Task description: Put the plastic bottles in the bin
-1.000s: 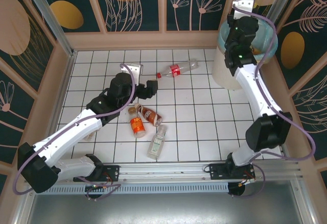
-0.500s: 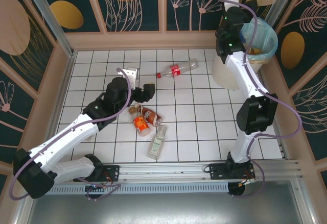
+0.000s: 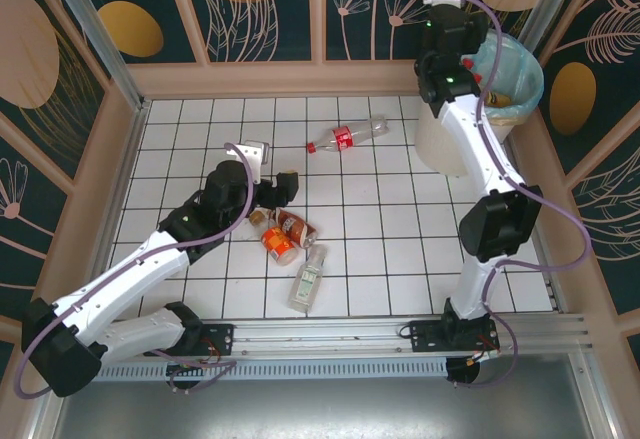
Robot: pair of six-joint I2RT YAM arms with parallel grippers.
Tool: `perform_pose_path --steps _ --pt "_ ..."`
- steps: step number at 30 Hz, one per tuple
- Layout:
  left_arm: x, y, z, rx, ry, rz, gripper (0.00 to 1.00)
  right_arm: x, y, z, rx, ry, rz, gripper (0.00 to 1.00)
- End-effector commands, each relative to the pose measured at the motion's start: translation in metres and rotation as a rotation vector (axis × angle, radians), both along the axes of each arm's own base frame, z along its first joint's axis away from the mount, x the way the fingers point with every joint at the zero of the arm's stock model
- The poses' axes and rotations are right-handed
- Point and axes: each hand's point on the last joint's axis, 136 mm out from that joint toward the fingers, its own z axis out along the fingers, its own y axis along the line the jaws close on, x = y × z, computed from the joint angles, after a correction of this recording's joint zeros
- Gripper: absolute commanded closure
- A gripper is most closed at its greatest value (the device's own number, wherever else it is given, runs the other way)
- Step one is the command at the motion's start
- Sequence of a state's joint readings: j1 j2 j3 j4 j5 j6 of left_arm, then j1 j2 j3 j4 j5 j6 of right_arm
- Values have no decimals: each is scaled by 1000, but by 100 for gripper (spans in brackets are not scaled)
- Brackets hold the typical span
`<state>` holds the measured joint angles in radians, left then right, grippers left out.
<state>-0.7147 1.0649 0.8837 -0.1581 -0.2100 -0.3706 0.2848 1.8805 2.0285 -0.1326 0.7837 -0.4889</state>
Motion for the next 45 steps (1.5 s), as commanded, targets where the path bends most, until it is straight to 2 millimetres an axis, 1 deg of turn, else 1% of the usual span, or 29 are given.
perform_pose_path --steps 1,3,7,10,11,13,14,15,18,20,23,25,32,37,39,41,43,45 --pt "2 0 3 -6 -16 10 11 10 19 -28 134 99 20 45" --pt "2 -1 0 -6 -10 7 11 18 18 -45 215 168 22 50" --pt "0 0 -2 -12 -7 7 11 19 19 -45 263 169 -12 55" --pt "-1 2 -2 -13 -10 12 10 12 23 -52 314 175 -7 60" --pt "-1 2 -2 -14 -12 12 10 8 25 -57 350 176 -5 62" --pt "-1 3 -1 -13 -16 14 10 1 28 -62 401 169 6 62" --pt "-1 3 -1 -14 -15 14 10 -2 27 -67 414 164 2 62" --pt "-1 2 -1 -15 -16 11 10 -5 25 -68 424 146 -3 62" --pt "-2 2 -3 -15 -12 8 10 -13 15 -72 445 102 -28 62" --pt "-2 2 -3 -14 -12 8 10 -15 7 -79 460 105 -48 62" --pt "-2 2 -4 -15 -11 9 10 -12 -4 -94 488 137 -65 62" --pt "-2 1 -5 -17 -9 5 10 -11 -14 -101 504 145 -78 62" --pt "-2 3 -5 -10 -10 11 10 -12 -54 -111 558 125 -123 62" --pt "-1 2 -9 -2 -4 12 10 -11 -73 -131 599 152 -134 61" --pt "0 2 -10 -1 -1 12 10 -12 -72 -130 608 151 -116 61" --pt "0 1 -10 -1 1 11 10 -12 -66 -124 627 138 -83 61" --pt "1 0 -10 3 3 11 10 -14 -60 -111 646 114 -46 61" --pt "1 1 -10 6 1 14 10 -19 -52 -90 662 68 -5 61"
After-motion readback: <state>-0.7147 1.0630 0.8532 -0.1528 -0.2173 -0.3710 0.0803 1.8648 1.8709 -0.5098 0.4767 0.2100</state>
